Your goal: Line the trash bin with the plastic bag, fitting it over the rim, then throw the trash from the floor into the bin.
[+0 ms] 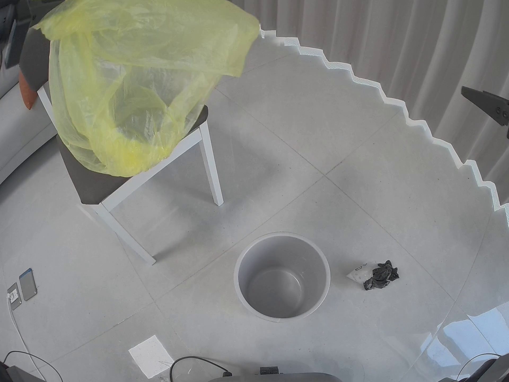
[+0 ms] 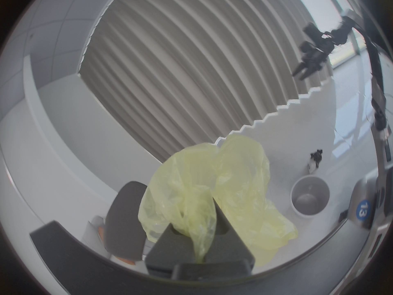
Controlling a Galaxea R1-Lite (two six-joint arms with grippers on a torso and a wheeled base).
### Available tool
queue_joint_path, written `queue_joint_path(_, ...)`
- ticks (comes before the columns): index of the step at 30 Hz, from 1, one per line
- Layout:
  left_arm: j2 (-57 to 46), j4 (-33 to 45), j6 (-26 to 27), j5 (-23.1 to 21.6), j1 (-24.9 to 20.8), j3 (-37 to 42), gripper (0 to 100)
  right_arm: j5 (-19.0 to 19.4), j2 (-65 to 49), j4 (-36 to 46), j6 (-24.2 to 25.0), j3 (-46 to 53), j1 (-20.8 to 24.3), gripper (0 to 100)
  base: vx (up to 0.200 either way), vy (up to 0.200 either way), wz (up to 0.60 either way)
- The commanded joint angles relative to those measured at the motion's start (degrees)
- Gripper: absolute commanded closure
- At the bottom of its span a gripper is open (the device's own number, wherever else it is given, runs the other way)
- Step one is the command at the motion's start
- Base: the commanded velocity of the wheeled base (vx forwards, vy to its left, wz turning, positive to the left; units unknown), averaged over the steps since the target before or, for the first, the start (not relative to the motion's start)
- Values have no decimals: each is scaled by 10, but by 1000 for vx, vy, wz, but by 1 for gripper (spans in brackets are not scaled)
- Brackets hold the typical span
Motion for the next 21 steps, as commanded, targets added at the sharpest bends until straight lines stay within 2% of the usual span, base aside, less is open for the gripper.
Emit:
queue_joint_path(1, -23, 32, 49, 34, -59, -27, 100, 0, 76, 2, 0, -51, 37, 0, 0, 0, 0)
queue_joint_path(4, -17, 34, 78, 56, -98, -27, 100, 1, 90, 3, 1, -66, 51, 0, 0, 0, 0)
queue_joint_path(6, -15, 34, 80, 67, -112, -27, 100, 0, 94, 4, 2, -70, 57, 0, 0, 0, 0)
queue_joint_path(7, -10, 34, 80, 86, -140, -24, 100, 0, 101, 4, 4, -73, 67, 0, 0, 0, 0)
queue_joint_path(10, -1, 28, 80, 106, -170, -24, 100, 0, 113, 4, 5, -74, 88, 0, 0, 0, 0)
queue_joint_path(21, 14, 9, 80, 112, -183, -30, 100, -7, 137, 1, 14, -57, 211, 0, 0, 0, 0)
